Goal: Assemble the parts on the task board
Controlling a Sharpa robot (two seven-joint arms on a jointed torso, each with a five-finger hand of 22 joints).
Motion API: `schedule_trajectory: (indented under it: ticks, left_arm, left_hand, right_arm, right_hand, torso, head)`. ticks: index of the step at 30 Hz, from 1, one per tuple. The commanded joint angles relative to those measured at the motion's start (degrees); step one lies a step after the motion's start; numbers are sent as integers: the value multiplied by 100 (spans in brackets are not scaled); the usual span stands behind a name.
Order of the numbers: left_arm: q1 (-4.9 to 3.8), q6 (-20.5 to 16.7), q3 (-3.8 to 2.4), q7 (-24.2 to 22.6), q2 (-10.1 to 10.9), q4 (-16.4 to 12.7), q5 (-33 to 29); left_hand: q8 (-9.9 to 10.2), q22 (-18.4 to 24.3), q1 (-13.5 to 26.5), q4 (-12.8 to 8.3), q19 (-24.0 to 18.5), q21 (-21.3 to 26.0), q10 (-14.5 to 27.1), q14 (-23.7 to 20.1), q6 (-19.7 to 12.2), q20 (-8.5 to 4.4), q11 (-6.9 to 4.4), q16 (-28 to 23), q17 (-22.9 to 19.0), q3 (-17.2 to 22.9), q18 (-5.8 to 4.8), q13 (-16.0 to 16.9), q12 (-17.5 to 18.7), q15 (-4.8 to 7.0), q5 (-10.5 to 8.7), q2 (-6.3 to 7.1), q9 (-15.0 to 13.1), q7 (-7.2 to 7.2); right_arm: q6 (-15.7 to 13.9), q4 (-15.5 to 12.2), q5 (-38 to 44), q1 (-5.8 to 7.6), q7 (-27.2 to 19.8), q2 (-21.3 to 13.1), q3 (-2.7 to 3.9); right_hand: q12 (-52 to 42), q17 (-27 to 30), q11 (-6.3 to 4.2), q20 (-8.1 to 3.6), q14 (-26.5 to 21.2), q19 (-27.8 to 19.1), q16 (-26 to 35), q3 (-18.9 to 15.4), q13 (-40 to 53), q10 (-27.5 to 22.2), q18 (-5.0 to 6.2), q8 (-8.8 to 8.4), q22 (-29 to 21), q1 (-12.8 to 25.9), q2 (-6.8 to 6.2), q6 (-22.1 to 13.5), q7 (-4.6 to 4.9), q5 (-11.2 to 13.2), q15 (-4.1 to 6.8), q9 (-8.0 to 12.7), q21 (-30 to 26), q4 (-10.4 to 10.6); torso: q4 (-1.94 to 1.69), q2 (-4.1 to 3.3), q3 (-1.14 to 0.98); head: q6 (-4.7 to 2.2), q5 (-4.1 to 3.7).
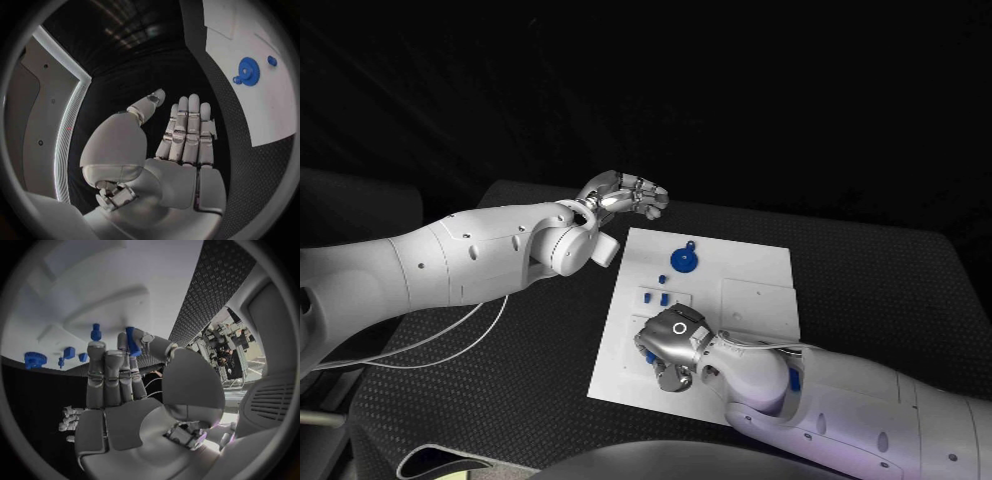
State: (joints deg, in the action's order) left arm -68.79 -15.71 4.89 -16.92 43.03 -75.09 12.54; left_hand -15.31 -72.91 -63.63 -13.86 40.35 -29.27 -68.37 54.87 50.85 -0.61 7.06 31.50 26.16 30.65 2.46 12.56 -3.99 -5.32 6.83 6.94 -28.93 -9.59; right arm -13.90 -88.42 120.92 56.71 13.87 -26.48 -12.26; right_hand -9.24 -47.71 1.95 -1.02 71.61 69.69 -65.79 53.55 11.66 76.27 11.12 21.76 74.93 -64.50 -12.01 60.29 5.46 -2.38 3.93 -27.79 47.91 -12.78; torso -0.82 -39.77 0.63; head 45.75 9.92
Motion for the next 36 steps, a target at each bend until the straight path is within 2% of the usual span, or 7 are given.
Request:
schedule_trajectory:
  ticks: [1,13,14,15,17,21,36]
  left_arm:
    - [-14,76,-5,-33,-5,-18,-28]
    - [-14,74,-5,-29,0,-18,-28]
    - [-14,74,-5,-29,2,-19,-28]
    - [-14,75,-5,-29,5,-19,-28]
    - [-14,71,-5,-25,6,-19,-28]
    - [-14,80,-5,-23,6,-20,-28]
    - [-14,88,-5,-23,13,-17,-28]
  left_hand:
    - [-35,-7,-21,39,19,29,39,42,-40,26,-8,-36,9,-8,-30,-6,-8,-6,0,19,7,8]
    - [-35,-8,-21,39,19,30,39,42,-41,27,-8,-38,11,-9,-30,-6,-8,-6,-1,20,8,7]
    - [-35,-8,-21,39,19,30,40,42,-41,27,-8,-38,11,-9,-30,-6,-8,-6,-1,21,8,7]
    - [-35,-8,-21,39,19,30,40,42,-41,27,-8,-38,12,-9,-30,-6,-8,-6,-1,21,8,7]
    - [-34,-9,-21,39,19,31,41,42,-42,27,-7,-40,13,-10,-30,-7,-7,-6,-2,23,8,7]
    - [-34,-10,-21,39,20,32,42,43,-44,27,-7,-42,15,-11,-30,-7,-7,-6,-2,24,9,6]
    - [-32,-14,-24,39,22,37,43,46,-50,26,-6,-49,25,-11,-29,-9,-7,-6,-4,28,11,4]
  right_arm:
    - [112,-3,-65,-12,-113,0,-13]
    - [-343,11,-269,-11,-111,-12,-13]
    - [-383,12,-269,-11,-106,-14,-13]
    - [-417,12,-269,-11,-92,-18,-13]
    - [-444,14,-269,-11,-77,-25,-13]
    - [-544,7,-269,-11,-51,-36,-13]
    - [-719,-133,-330,-10,-35,-201,-12]
  right_hand:
    - [24,-6,28,-11,-5,-24,26,19,8,19,388,14,105,-17,-3,22,18,-40,21,3,25,-9]
    - [57,-1,49,-8,-40,-59,51,6,2,-30,388,-15,100,6,-98,-21,38,-40,1,12,5,4]
    - [121,0,82,1,-52,-66,58,-89,-26,-144,376,-72,104,123,-315,-122,81,-66,-33,36,9,8]
    - [133,0,89,3,-54,-68,59,-107,-31,-165,374,-83,105,145,-355,-141,89,-70,-39,40,10,9]
    - [443,8,279,4,-146,-162,100,-469,-174,-726,385,-340,115,433,-516,-616,281,-47,-202,147,-13,-110]
    - [499,-3,365,-4,-252,-286,108,-630,-226,-829,388,-373,104,383,-520,-720,343,-46,-307,158,-71,-125]
    - [517,-15,396,8,-301,-332,87,-760,-274,-899,388,-388,106,339,-525,-801,371,-47,-336,161,-83,-173]
  torso:
    - [2,-1,0]
    - [3,-1,-3]
    - [3,-1,-3]
    - [2,0,-4]
    - [2,0,-4]
    - [2,0,-2]
    - [0,-1,-3]
  head:
    - [2,8]
    - [0,13]
    - [0,13]
    - [2,12]
    - [2,12]
    - [0,10]
    - [2,10]
